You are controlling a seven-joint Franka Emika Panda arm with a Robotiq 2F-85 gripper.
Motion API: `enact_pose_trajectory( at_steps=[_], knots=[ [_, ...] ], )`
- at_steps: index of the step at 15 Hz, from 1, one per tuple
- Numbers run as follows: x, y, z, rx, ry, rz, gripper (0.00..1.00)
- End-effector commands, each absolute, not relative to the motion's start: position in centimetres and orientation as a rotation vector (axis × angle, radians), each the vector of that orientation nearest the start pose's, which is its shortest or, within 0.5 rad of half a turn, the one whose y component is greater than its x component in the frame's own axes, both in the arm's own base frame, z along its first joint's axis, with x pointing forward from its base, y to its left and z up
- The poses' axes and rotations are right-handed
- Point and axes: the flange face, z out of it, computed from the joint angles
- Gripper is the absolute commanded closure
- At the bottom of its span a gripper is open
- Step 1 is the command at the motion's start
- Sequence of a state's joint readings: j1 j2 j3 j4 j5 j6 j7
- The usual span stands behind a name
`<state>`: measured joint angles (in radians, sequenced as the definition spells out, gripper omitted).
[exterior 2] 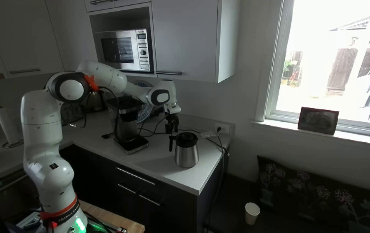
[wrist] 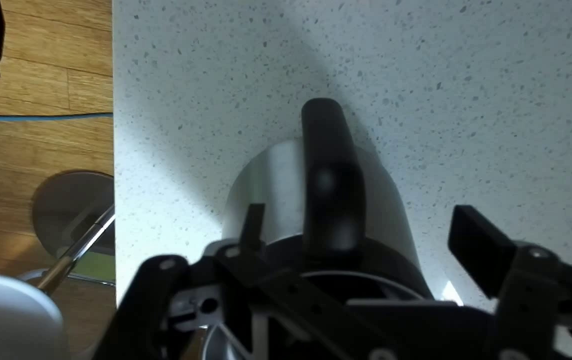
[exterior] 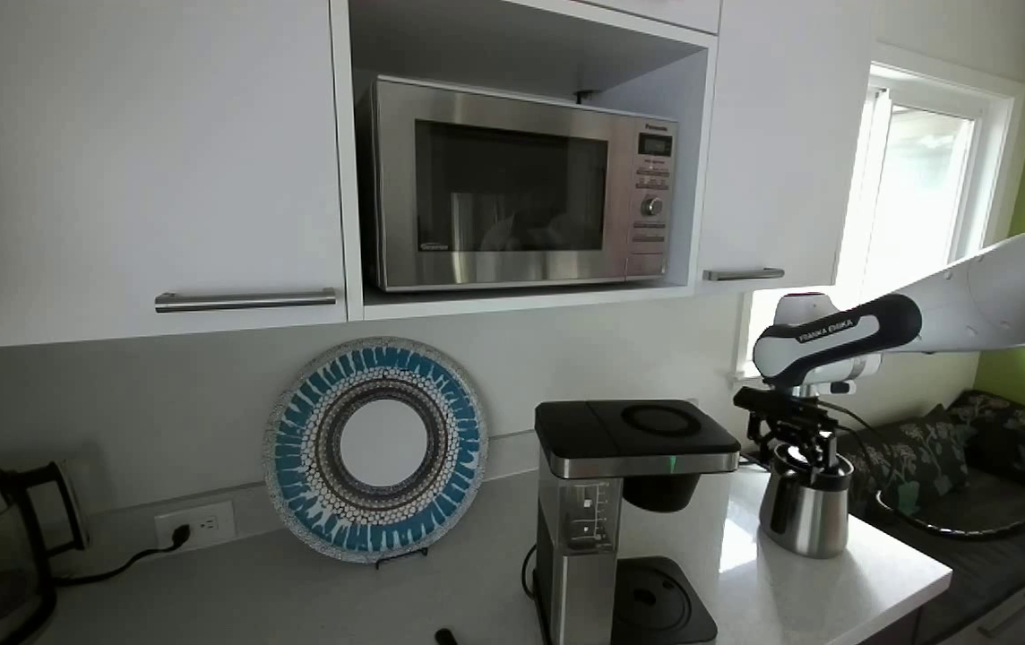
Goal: Turn the coffee machine by pushing the handle to the left
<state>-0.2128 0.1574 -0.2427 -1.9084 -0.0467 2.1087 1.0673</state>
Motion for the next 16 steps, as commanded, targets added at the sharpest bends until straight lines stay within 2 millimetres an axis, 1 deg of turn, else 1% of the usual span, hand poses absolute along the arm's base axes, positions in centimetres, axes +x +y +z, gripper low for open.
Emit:
enact_pose_trajectory(
  at_steps=[1, 4, 5, 8, 9, 12, 16],
  knots=[
    [52.9, -26.9, 44.3, -2.352, 2.125, -0.131, 0.00],
    [52.0, -27.7, 45.7, -2.397, 2.057, -0.140, 0.00],
    [51.6, -28.0, 46.2, -2.421, 2.008, -0.141, 0.00],
    [50.4, -29.7, 48.1, -2.629, 1.872, -0.178, 0.00],
    [49.9, -30.3, 48.7, -2.691, 1.799, -0.186, 0.00],
    [48.8, -31.5, 50.2, -2.796, 1.528, -0.156, 0.00],
    [47.4, -32.4, 52.1, -2.954, 1.195, -0.118, 0.00]
  ],
)
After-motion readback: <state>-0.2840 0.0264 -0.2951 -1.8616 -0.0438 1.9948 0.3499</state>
